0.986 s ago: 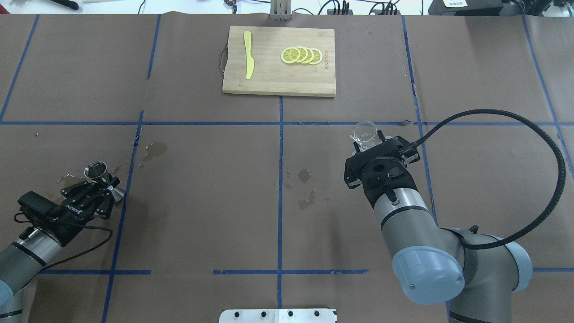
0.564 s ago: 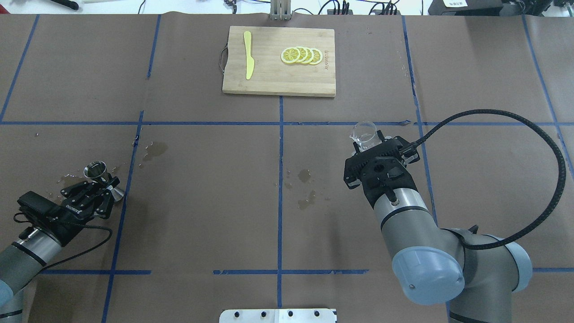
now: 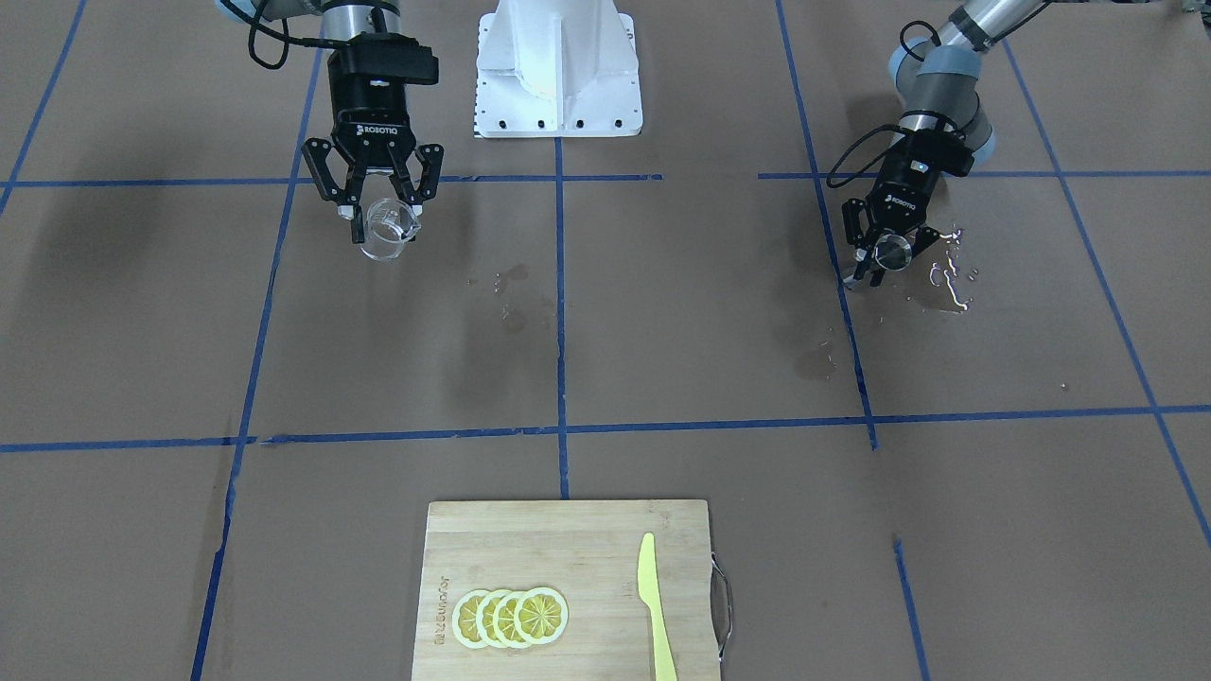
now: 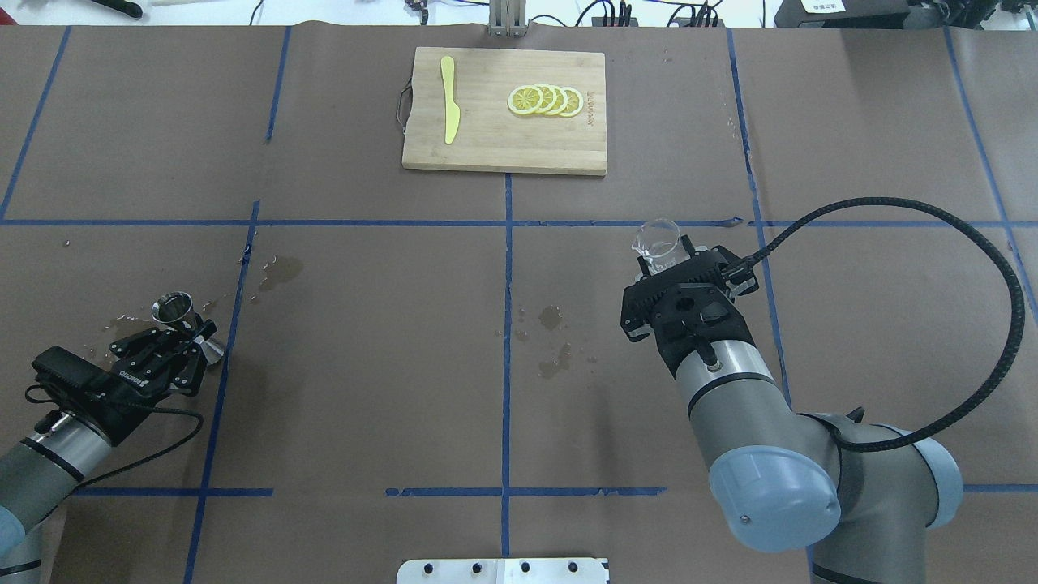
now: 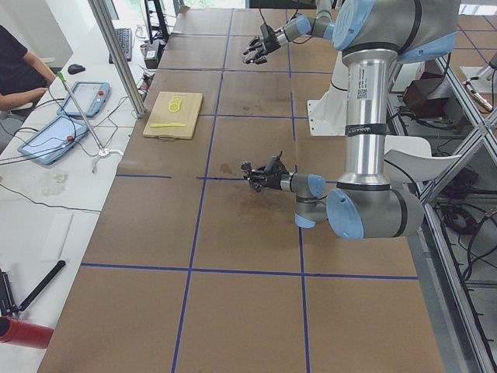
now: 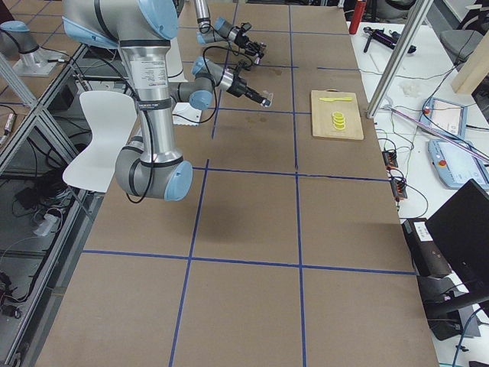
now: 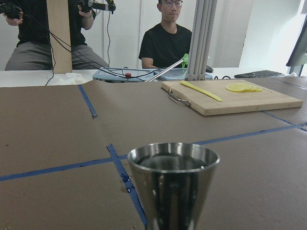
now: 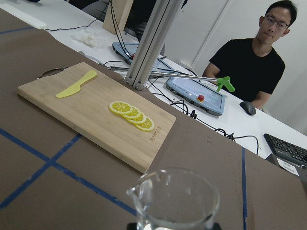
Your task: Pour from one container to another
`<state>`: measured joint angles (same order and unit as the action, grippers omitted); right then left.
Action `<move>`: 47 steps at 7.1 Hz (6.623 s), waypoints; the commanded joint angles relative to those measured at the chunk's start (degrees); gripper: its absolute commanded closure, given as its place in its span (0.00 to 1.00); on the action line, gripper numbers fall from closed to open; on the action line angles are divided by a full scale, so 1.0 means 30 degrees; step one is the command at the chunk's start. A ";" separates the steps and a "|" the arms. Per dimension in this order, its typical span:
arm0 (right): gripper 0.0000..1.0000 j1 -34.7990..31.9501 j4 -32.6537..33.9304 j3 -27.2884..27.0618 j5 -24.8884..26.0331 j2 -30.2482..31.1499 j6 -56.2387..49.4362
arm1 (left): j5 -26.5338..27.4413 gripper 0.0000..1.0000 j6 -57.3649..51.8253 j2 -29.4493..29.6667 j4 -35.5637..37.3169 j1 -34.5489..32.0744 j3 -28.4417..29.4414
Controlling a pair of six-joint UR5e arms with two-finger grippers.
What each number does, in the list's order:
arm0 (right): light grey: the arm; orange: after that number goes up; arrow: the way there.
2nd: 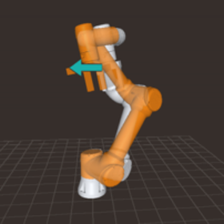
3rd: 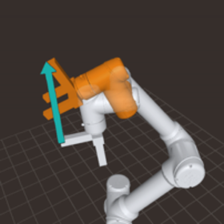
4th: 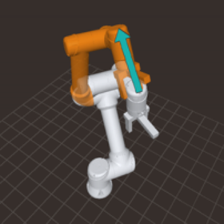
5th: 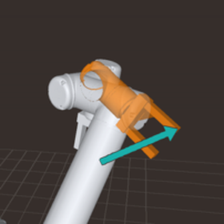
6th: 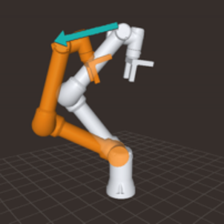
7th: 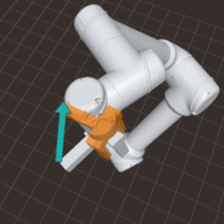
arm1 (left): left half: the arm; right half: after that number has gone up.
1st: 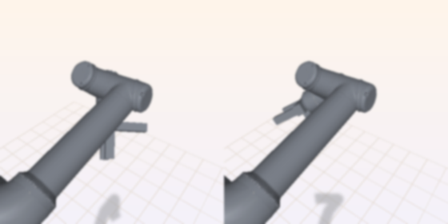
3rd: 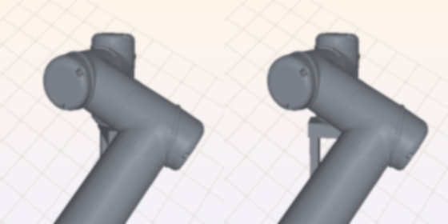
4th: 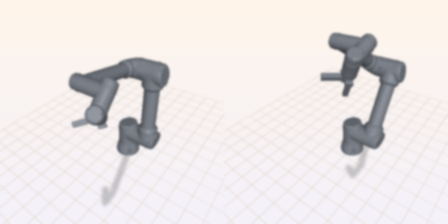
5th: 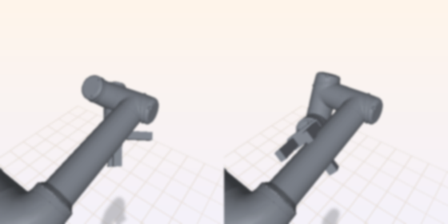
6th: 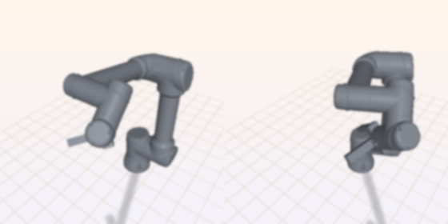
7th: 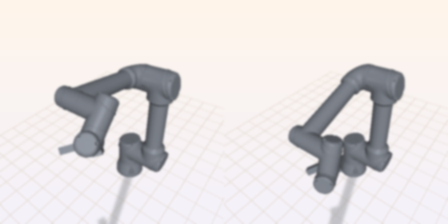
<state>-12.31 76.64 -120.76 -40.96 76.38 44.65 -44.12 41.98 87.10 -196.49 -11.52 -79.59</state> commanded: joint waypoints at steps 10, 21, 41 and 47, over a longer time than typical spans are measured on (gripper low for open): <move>1.00 0.0001 0.0000 -0.0148 0.0000 -0.0060 -0.0001 | -0.0029 0.20 0.0009 -0.0088 0.0076 0.0177 0.0074; 1.00 0.0001 0.0000 -0.0148 0.0000 -0.0031 -0.0001 | -0.9364 0.01 0.1939 -0.7492 0.2478 -0.0608 -0.6428; 1.00 0.0469 -0.7528 0.3530 0.2197 0.3860 0.6240 | -3.1230 0.00 -0.5024 -0.2841 2.3484 -2.0593 -0.8684; 1.00 0.0528 -1.7540 1.0068 0.2783 0.6268 0.6738 | -3.1201 0.00 -0.5001 -0.2842 2.3455 -2.0741 -0.8773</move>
<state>-10.80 29.34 -94.48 -32.61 94.76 64.78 -137.75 26.91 78.54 -126.12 -73.69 -105.75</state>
